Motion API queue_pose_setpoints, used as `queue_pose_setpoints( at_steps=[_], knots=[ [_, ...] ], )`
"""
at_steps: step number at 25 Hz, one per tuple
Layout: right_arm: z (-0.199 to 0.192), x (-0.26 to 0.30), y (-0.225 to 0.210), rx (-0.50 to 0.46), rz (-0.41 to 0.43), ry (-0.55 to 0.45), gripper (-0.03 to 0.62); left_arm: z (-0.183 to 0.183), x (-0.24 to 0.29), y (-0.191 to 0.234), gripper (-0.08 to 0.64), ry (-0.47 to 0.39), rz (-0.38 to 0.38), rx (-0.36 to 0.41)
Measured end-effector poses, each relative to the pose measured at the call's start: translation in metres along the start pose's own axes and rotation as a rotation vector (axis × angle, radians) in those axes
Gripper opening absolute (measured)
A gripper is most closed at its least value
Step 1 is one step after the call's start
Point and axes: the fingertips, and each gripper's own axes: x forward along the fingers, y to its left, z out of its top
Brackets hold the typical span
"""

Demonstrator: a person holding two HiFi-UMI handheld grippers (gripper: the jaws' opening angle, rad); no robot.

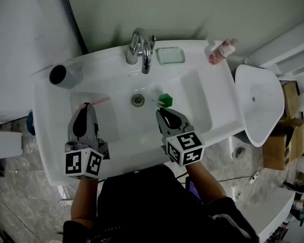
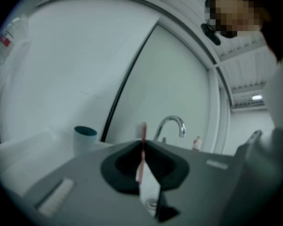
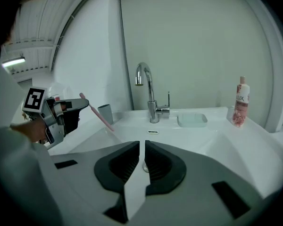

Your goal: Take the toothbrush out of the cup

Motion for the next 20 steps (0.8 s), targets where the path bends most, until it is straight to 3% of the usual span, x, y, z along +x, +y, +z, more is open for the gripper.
queue_pose_setpoints(
  at_steps=[13, 20],
  knots=[
    [-0.016, 0.011, -0.039, -0.101, 0.093, 0.091, 0.109, -0.035, 0.007, -0.021, 0.023, 0.052, 0.087, -0.033],
    [-0.031, 0.027, -0.048, -0.198, 0.151, 0.152, 0.114, -0.051, 0.007, -0.022, 0.023, 0.077, 0.161, -0.044]
  ],
)
